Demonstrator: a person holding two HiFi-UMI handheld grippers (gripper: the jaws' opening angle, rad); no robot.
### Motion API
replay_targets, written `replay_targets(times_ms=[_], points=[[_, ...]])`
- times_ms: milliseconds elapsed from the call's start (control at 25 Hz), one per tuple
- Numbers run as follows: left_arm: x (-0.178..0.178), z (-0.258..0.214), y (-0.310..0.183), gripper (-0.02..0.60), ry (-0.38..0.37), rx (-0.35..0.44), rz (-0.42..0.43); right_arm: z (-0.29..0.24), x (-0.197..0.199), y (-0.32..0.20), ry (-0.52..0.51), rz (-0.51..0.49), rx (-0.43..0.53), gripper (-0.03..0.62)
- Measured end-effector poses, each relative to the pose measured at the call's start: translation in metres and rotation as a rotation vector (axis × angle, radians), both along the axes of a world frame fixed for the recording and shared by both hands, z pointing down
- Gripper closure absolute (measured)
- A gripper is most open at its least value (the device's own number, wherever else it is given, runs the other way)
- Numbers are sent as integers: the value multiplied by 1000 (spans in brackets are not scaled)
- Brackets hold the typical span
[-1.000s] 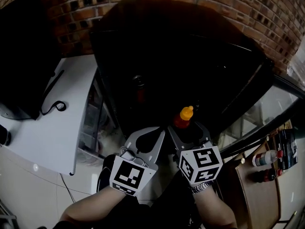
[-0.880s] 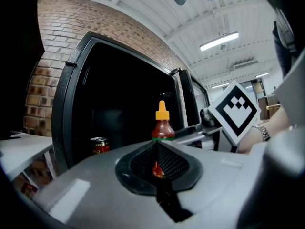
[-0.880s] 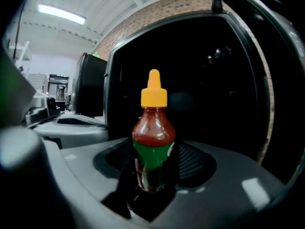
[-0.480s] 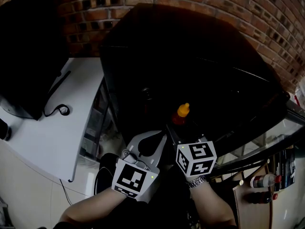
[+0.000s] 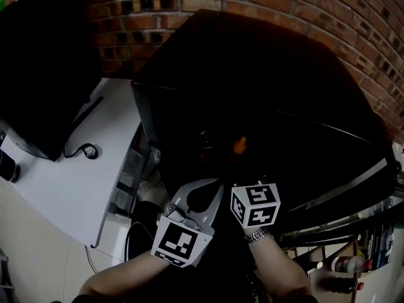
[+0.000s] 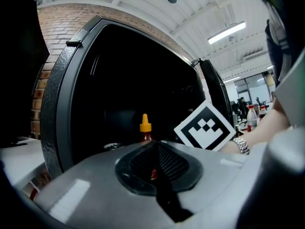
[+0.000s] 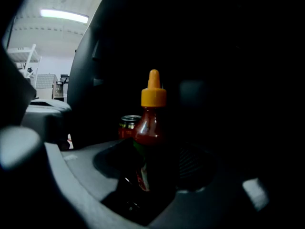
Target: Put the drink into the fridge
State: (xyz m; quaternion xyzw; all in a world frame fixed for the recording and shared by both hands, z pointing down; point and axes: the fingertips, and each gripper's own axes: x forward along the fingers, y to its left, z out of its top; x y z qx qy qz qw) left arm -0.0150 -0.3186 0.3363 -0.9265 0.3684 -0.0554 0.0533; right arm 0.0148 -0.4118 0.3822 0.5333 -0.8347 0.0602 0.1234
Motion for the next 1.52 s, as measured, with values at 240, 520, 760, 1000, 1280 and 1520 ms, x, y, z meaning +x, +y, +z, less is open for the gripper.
replay_targets(times_ms=[240, 520, 760, 1000, 1280, 1520], points=[[-4, -4, -11, 578, 19, -28, -44, 7, -9, -15, 4, -30, -6, 326], [-9, 3, -17, 577, 7, -23, -42, 12, -14, -20, 13, -43, -2, 324], [-9, 2, -17, 578, 12, -25, -45, 11, -13, -21, 36, -45, 2, 316], [-11, 1, -11, 578, 3, -10, -36, 4, -10, -13, 40, -34, 12, 316], [-7, -7, 8, 577, 10, 5, -12, -7, -1, 14, 37, -3, 31, 316], [0, -15, 31, 578, 9, 21, 30, -19, 13, 49, 22, 47, 55, 316]])
